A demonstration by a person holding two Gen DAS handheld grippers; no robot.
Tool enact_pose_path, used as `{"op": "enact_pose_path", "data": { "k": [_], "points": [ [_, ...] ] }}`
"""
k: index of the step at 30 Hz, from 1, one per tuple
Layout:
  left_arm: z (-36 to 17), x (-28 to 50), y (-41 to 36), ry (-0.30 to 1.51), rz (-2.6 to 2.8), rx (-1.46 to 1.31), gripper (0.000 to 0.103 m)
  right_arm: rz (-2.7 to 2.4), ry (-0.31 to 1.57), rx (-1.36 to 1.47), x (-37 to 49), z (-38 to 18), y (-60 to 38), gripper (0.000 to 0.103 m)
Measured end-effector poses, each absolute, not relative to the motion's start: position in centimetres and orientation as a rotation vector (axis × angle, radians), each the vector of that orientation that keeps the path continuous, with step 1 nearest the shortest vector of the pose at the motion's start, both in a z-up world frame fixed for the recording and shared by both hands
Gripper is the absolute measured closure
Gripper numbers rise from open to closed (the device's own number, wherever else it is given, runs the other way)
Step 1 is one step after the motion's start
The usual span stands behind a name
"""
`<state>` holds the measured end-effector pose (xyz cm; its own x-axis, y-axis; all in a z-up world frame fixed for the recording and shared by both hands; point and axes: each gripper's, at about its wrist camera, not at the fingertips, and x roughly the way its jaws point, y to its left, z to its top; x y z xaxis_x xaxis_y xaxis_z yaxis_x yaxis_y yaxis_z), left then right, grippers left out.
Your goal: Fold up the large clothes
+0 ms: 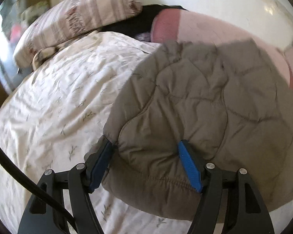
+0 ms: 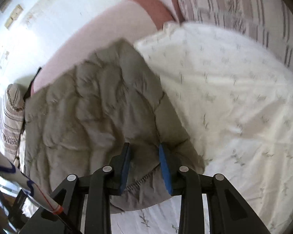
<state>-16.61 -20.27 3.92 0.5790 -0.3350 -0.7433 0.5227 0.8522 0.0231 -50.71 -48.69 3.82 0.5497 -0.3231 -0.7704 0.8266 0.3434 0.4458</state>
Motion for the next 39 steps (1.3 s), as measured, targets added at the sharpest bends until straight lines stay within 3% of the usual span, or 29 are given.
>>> {"op": "enact_pose_path", "data": {
  "k": [4,6,7,8,13,19,26,34,36,38,39],
  "points": [
    [5.0,-16.1,-19.0,0.824,-0.547,0.195,0.032,-0.777,0.584,0.931,-51.8,5.3,-48.9,0.069],
    [5.8,-15.4,-17.6,0.839,-0.548,0.144,0.032,-0.807,0.547,0.906,-53.0,6.5,-48.7,0.055],
    [6.2,-15.0,-16.7,0.850,-0.549,0.113,0.032,-0.834,0.538,0.900,-53.6,6.8,-48.7,0.044],
    [6.5,-14.6,-16.0,0.863,-0.550,0.089,0.030,-0.848,0.529,0.906,-54.4,6.7,-48.7,0.042],
    [5.8,-11.4,-11.9,1.005,-0.544,-0.073,0.025,-0.853,0.528,1.031,-57.4,4.8,-49.0,0.042],
    [2.5,-9.4,-9.2,1.240,-0.636,-0.421,0.025,-0.779,0.460,1.256,-59.0,1.8,-49.7,0.031],
    [1.7,-9.6,-10.5,1.235,-0.663,-0.467,0.024,-0.710,0.431,1.312,-57.7,0.6,-49.1,0.026],
    [0.4,-8.8,-12.1,1.201,-0.652,-0.507,0.011,-0.723,0.381,1.341,-55.7,-1.4,-49.9,0.013],
    [0.7,-8.7,-13.0,1.165,-0.651,-0.448,0.014,-0.732,0.376,1.310,-54.7,-1.4,-50.2,0.014],
    [1.8,-9.2,-14.1,1.099,-0.648,-0.344,0.037,-0.731,0.385,1.270,-54.0,-1.0,-50.3,0.037],
    [2.6,-9.6,-14.5,1.063,-0.642,-0.292,0.043,-0.738,0.397,1.244,-53.7,-0.7,-50.3,0.043]
  ]
}}
